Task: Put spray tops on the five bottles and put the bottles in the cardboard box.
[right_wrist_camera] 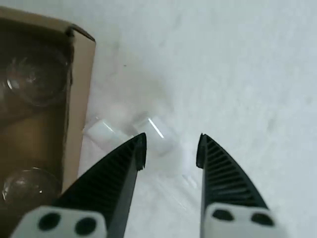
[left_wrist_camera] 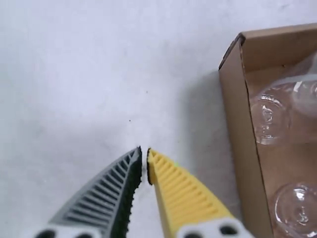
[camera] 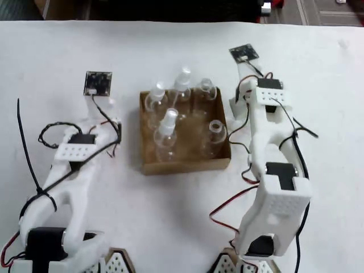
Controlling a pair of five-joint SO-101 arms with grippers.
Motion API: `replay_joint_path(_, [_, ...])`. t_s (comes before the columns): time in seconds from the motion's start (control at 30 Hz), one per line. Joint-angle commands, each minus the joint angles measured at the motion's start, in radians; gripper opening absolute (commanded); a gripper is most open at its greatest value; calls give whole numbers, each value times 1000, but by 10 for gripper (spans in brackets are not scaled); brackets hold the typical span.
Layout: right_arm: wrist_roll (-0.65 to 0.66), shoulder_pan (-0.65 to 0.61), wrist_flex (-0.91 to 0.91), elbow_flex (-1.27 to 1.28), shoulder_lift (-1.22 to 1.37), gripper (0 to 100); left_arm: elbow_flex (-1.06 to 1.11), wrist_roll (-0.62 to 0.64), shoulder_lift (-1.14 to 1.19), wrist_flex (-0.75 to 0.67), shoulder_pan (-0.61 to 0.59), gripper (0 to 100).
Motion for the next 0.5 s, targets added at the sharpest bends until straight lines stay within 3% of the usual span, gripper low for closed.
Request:
replay_joint_path(0.0, [83,-4,4,-31,16,152,-18,11,-4,-29,-4,24])
replay_joint_path(0.47, [127,1,-48,-41,139,136,-17,11,-4,-29,-4,24])
